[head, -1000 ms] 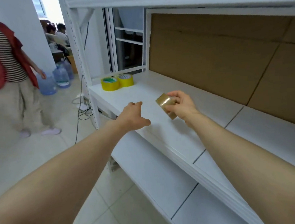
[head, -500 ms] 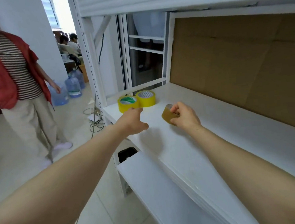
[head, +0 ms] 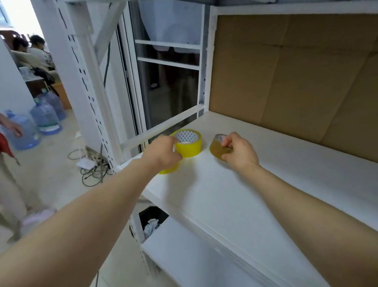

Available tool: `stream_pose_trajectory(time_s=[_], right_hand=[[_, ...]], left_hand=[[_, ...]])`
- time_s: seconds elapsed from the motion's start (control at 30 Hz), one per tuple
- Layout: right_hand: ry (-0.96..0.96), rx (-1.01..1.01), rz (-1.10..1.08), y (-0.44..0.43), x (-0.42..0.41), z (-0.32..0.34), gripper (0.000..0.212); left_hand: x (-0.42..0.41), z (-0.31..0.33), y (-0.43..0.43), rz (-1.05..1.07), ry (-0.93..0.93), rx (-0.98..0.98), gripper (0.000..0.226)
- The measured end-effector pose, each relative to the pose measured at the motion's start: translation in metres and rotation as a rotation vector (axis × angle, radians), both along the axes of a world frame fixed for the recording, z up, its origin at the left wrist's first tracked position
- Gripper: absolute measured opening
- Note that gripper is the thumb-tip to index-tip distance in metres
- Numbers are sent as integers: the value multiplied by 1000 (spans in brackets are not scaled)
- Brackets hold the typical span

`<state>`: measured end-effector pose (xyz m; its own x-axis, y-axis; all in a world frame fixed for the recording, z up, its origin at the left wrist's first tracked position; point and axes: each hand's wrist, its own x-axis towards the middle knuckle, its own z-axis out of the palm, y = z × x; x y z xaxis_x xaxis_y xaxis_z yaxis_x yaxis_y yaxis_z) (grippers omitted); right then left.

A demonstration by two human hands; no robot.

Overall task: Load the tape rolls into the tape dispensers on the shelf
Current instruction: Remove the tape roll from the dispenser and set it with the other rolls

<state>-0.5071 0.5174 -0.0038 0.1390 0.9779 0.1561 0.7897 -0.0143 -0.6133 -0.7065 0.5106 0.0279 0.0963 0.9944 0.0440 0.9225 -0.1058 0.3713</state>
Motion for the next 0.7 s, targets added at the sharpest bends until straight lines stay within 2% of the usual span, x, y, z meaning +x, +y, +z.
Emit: stream_pose_trajectory(time_s=[0.13, 0.27, 0.43, 0.57, 0.7], right_hand=[[36, 44, -176, 26, -28, -6, 23], [50, 54, -218, 49, -58, -13, 15], [52, 57, -324, 62, -72, -17, 24], [-12, -20, -385, 72, -77, -15, 18], [-103, -89, -389, 84, -78, -9, 21]], left_hand=[[-34, -4, 43, -111, 41, 1, 53], [-65, -6, 79, -211, 56, -50, 52], [-84, -11, 102, -305, 58, -96, 51], [-90, -19, 111, -370, 85, -120, 51], [-89, -24, 120, -407, 131, -152, 49]])
